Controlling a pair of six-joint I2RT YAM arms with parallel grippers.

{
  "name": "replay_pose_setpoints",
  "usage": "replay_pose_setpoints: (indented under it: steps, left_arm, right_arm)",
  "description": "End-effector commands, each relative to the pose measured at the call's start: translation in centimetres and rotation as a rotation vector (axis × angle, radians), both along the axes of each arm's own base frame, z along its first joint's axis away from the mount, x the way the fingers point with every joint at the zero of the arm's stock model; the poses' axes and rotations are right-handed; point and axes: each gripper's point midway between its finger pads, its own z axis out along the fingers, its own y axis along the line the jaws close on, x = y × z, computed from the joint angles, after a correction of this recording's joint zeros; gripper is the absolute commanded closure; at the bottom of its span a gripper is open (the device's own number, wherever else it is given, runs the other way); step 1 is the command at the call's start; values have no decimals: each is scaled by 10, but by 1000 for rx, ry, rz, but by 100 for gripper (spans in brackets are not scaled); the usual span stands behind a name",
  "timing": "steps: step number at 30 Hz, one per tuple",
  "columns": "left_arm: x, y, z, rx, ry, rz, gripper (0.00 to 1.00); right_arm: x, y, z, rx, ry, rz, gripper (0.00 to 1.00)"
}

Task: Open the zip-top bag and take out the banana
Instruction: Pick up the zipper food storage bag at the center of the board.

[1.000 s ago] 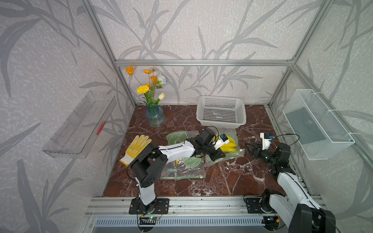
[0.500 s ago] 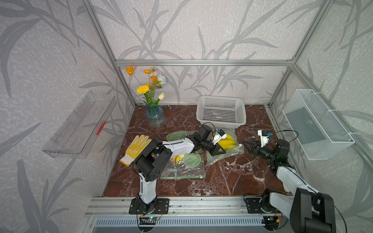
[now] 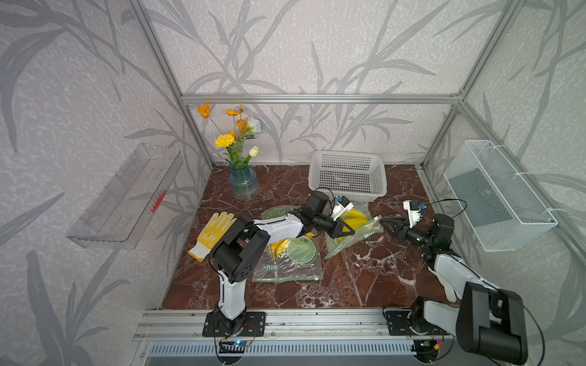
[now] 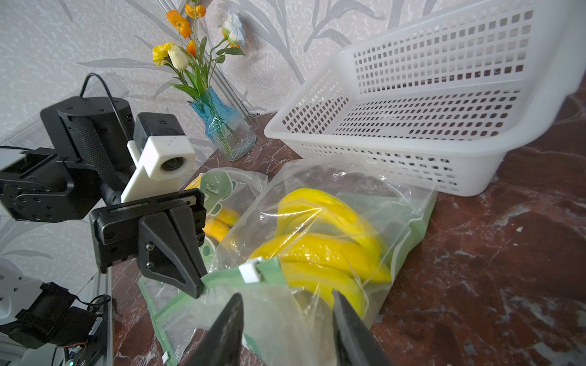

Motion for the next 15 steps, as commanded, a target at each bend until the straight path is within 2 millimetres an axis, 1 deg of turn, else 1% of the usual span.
replay_pose_setpoints:
  steps: [1, 6, 10, 15]
  left_arm:
    - [6, -6, 12, -45, -23, -12, 100]
    - [7, -6, 15, -53, -26, -15, 100]
    - [7, -7, 12, -55, -18, -13, 100]
    - [9, -7, 12, -60, -16, -10, 100]
  right_arm:
    - [3, 2, 10, 4, -27, 33, 56]
    - [6, 2, 9, 11, -18, 42, 58]
    - [7, 3, 9, 18, -11, 54, 60]
    - [7, 6, 9, 23, -5, 72, 64]
